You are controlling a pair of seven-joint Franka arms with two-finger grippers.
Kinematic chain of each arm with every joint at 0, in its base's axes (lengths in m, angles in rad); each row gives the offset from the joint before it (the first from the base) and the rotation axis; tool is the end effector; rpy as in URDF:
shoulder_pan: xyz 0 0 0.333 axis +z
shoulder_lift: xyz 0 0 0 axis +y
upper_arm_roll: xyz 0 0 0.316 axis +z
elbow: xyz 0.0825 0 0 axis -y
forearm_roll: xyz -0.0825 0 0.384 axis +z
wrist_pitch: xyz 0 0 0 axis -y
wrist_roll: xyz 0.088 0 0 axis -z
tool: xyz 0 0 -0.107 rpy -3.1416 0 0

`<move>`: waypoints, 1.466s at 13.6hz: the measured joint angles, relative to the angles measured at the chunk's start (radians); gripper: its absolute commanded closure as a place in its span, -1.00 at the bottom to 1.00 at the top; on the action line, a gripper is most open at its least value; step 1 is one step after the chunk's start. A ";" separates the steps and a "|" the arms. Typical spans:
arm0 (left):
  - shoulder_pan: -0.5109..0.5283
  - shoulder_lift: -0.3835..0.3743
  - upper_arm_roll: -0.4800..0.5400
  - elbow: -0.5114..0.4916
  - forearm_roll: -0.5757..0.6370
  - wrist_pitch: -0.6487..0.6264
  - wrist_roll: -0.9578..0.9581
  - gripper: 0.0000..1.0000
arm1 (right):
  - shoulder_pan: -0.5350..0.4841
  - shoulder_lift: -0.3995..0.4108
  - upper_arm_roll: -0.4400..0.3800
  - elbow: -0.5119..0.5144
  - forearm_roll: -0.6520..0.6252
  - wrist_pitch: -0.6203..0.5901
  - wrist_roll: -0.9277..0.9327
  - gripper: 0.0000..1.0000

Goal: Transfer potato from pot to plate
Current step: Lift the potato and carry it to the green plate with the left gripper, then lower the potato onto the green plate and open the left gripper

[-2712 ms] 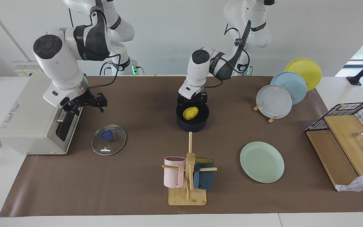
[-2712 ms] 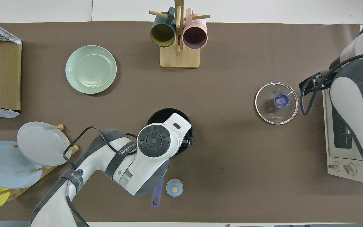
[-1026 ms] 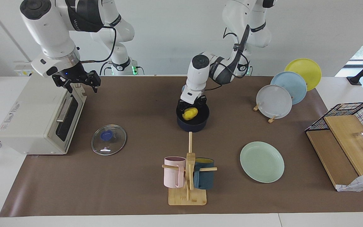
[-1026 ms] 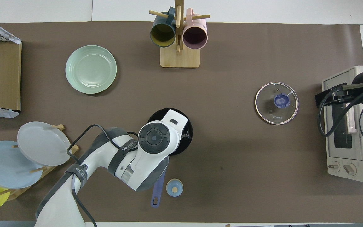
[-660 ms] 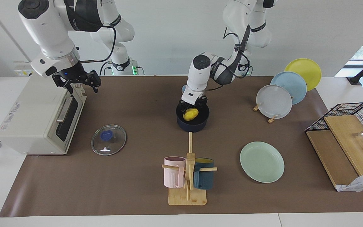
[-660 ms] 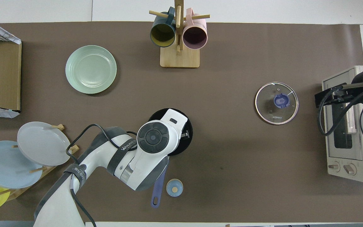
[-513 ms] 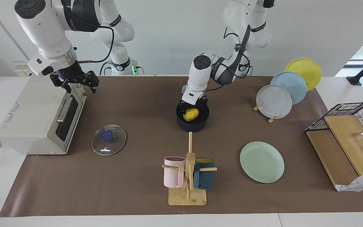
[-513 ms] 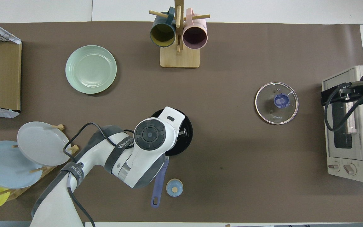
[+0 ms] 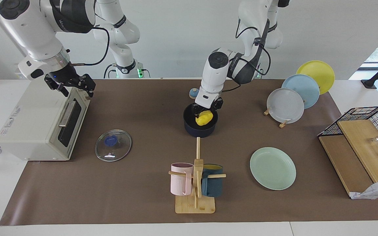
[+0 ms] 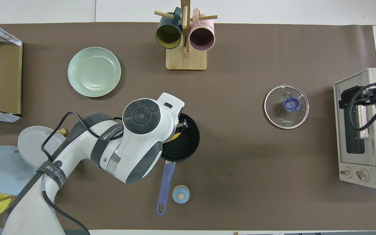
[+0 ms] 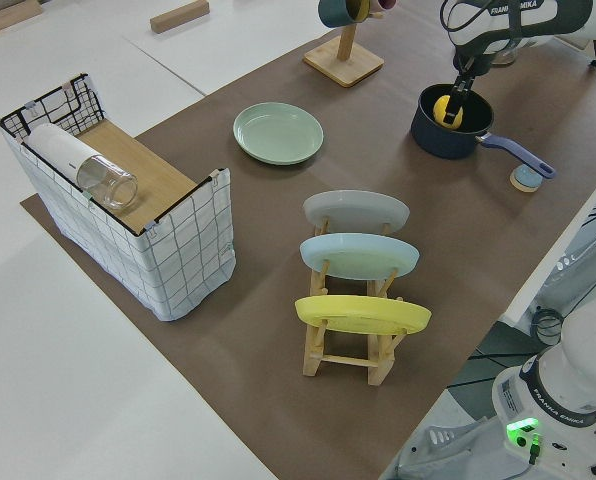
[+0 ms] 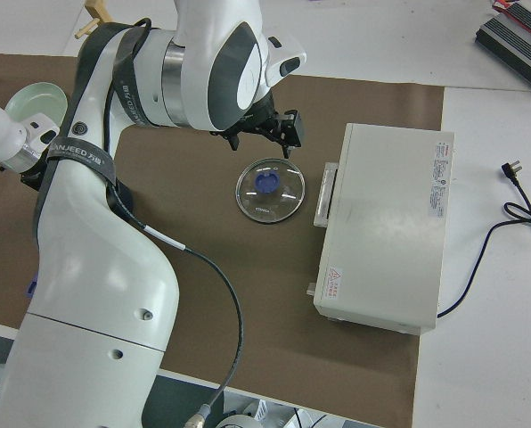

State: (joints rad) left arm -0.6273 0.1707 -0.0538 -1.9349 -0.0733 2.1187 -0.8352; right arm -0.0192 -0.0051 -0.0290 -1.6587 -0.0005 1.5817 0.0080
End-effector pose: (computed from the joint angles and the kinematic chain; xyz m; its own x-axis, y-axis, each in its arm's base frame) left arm 0.4623 -0.3776 0.4001 0.9807 0.1901 -0.0456 0.1925 -0.9796 0.0571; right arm 0.5498 -0.0266 0.5868 0.9958 -0.0560 -0.0718 -0.0561 -0.9984 0.0009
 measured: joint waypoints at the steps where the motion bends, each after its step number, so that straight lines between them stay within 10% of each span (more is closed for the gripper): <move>1: 0.012 -0.010 0.000 0.020 -0.006 -0.032 0.019 1.00 | 0.000 0.000 0.003 0.000 0.000 0.000 0.000 -1.00; 11: 0.331 0.056 0.009 0.332 -0.074 -0.257 0.456 1.00 | -0.002 0.000 -0.002 0.000 0.000 0.000 0.000 -1.00; 20: 0.481 0.314 0.011 0.353 0.050 0.019 1.095 1.00 | -0.001 0.000 0.000 0.000 0.000 0.000 0.000 -1.00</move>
State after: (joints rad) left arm -0.1466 0.4844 -0.0431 -1.5824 -0.0234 2.1374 0.2597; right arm -0.0206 -0.0051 -0.0290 -1.6591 -0.0005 1.5815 0.0080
